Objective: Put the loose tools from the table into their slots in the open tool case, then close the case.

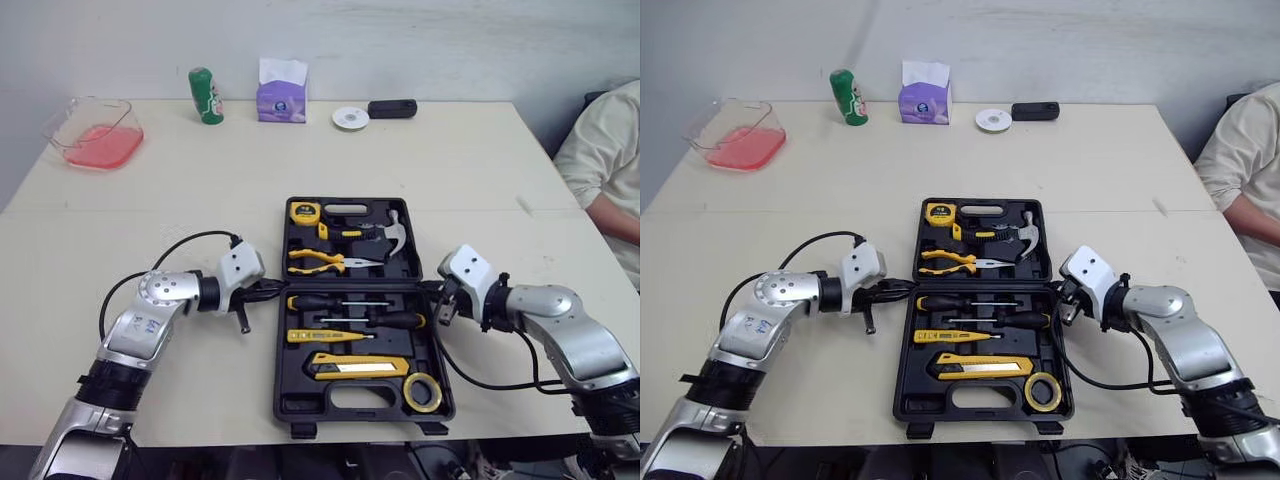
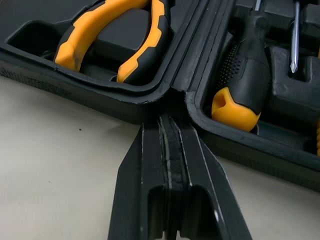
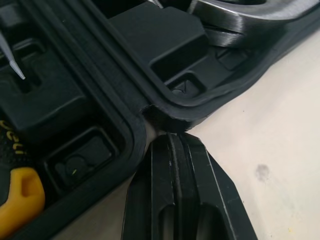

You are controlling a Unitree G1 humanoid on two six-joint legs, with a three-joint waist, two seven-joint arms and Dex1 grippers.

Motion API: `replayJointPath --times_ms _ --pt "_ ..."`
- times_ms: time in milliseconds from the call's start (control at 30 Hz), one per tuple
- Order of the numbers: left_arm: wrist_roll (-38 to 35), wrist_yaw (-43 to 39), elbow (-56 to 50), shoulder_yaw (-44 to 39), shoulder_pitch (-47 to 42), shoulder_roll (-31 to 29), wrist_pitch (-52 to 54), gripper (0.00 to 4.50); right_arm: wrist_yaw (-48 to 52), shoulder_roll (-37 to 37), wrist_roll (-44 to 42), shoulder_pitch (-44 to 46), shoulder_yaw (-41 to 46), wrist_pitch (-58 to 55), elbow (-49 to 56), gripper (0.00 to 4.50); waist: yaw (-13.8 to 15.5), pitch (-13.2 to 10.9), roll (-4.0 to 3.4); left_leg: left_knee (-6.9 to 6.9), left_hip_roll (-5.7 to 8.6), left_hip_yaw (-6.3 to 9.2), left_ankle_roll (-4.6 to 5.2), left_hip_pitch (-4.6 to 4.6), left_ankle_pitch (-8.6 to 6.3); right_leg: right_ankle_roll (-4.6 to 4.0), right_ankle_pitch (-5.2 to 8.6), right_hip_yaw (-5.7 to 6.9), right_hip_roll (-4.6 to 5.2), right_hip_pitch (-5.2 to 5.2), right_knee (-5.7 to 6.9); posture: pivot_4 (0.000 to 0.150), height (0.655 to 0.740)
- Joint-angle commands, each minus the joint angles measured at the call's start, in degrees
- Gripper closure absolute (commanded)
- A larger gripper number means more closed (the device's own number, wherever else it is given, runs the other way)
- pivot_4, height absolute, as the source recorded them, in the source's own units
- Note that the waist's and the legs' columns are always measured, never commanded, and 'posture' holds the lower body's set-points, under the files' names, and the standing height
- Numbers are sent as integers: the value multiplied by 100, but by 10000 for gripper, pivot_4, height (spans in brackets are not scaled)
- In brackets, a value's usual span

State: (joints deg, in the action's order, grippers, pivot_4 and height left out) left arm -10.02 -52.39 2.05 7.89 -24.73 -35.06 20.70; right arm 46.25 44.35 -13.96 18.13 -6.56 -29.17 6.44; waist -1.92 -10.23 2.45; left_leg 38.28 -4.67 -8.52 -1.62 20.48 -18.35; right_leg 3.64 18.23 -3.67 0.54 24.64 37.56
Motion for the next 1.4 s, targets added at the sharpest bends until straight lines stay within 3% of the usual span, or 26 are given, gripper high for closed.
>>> replayJointPath --times_ms 33,400,567,667,833,867,900,933,1067,1233,1300,1400 --pt "114 74 224 206 -321 303 -87 44506 112 -234 83 397 -119 239 6 45000 -2 0 0 1 2 0 1 -4 2 -1 -1 0 0 -1 5 1500 7244" --pt "328 109 805 167 -778 616 -16 44506 281 -388 598 816 -198 497 -553 45000 -4 0 -1 -2 1 -1 4 -6 18 -4 -22 6 3 -2 7 1500 7244" --pt "412 258 757 -48 -670 316 192 44506 245 -5 1035 711 -184 551 -492 45000 -3 1 -1 0 0 0 4 -6 19 -4 -22 6 6 -2 9 1500 7244" --pt "205 111 572 -327 -558 -8 463 35680 358 216 969 691 47 367 -473 35285 -37 1 -1 -4 -1 -1 3 -5 19 -5 -21 5 4 2 10 1500 7244" --pt "-389 252 65 -911 -825 -270 1857 12597 603 293 148 988 666 -848 -228 10207 -114 -1 -2 -12 -10 6 -4 3 22 -13 -16 4 3 11 12 1500 7244" --pt "-506 333 49 -986 -998 -249 2267 6518 587 261 7 1137 750 -1155 -243 3321 -118 -1 -2 -10 -9 6 -5 3 23 -13 -16 6 3 10 14 1500 7244" --pt "-614 457 67 -1044 -1220 -193 2768 2406 496 179 -125 1349 835 -1546 -322 0 -119 -1 -2 -8 -6 9 -5 4 23 -12 -17 7 4 9 14 1500 7244" --pt "-719 557 108 -1069 -1436 -119 3181 652 344 50 -231 1587 908 -1926 -452 0 -123 -1 -2 -7 -5 9 -5 4 23 -12 -17 9 3 9 15 1500 7244" --pt "-696 950 365 -837 -1925 201 3889 652 -269 -590 -467 2246 1070 -2953 -846 0 -138 0 -3 -5 2 7 -6 2 25 -9 -18 11 1 10 19 1500 7244" --pt "-709 1242 748 -745 -2248 453 4362 652 -1098 -1173 -312 2730 1126 -3455 -1412 0 -165 0 -3 -18 -3 -1 -19 31 30 -18 -12 3 -2 59 27 1500 7244" --pt "-653 1377 904 -686 -2380 525 4459 652 -1252 -1252 -238 2786 1014 -3476 -1530 0 -157 -1 -5 -4 -6 -1 -25 89 41 -18 -13 4 1 116 49 1500 7244" --pt "-571 1538 1059 -646 -2469 586 4425 652 -1350 -1324 -276 2824 989 -3575 -1572 0 -153 -3 -8 -6 -4 1 -28 89 43 -18 -13 4 0 117 48 1500 7244"
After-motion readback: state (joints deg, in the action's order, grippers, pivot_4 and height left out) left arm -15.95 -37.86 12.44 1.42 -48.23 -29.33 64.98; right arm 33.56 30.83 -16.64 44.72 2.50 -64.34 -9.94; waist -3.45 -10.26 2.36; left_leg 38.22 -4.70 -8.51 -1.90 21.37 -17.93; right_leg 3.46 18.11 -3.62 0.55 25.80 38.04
